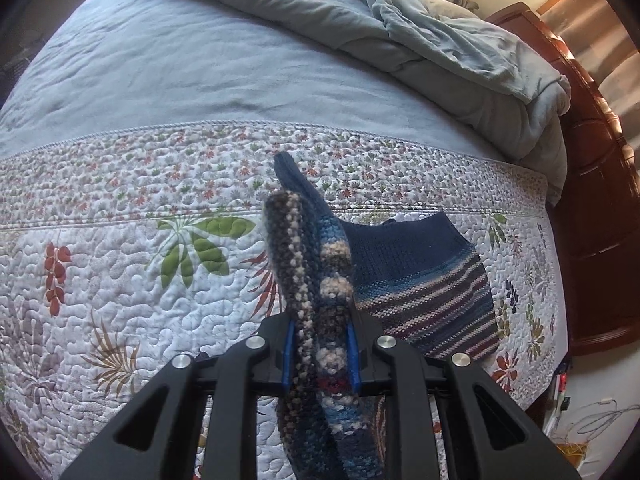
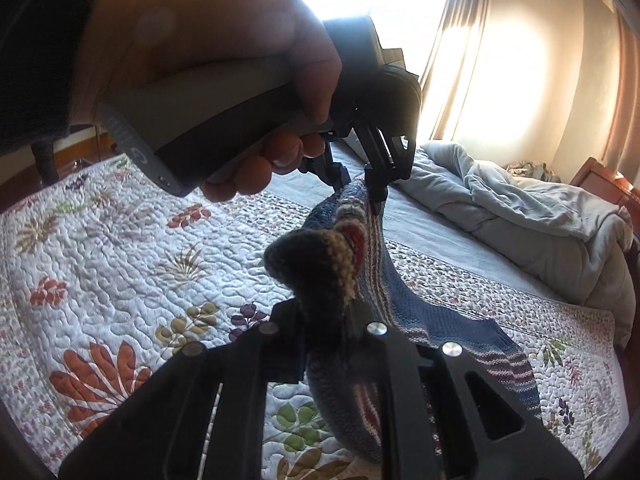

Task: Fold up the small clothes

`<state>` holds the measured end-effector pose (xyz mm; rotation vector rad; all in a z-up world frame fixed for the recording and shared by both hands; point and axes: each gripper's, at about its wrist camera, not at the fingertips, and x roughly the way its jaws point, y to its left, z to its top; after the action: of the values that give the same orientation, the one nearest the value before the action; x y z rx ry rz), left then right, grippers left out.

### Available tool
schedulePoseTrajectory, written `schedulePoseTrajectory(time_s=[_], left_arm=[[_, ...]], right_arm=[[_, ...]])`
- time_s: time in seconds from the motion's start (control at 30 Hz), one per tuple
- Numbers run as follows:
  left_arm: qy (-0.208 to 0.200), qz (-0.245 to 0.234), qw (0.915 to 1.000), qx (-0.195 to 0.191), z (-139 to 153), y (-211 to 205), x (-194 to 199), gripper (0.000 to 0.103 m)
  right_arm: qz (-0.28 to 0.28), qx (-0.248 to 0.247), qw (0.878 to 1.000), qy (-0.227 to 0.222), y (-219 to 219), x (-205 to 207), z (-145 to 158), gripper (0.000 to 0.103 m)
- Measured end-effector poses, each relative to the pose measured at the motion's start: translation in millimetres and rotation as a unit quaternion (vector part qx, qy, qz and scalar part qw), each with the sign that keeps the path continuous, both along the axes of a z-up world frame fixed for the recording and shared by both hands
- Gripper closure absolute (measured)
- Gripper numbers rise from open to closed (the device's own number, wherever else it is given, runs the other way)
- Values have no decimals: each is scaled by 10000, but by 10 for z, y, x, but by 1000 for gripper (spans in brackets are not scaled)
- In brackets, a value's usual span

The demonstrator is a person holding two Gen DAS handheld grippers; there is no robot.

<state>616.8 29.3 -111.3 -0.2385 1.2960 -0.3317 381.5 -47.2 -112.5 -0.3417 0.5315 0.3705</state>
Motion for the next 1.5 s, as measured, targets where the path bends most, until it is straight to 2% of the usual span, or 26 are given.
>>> schedulePoseTrajectory(time_s=[0.27,0.83,1.13,1.5], left_arm=[[-86,-108,9996,264,217,-390,5,83],[-207,-400,9983,363,367,-1307,71,83],[-215,-548,9975,396,341,-1774,121,83],[-127,-713,9962,494,152,-2252,198,83]], right_arm=[[-145,241,9996,-60,-321,10,110,92],[-602,672,9959,-28,-1127,100,264,93],[-826,949,9920,93,-1561,157,241,93],[-1039,1205,9867,325,-2010,242,88,93]])
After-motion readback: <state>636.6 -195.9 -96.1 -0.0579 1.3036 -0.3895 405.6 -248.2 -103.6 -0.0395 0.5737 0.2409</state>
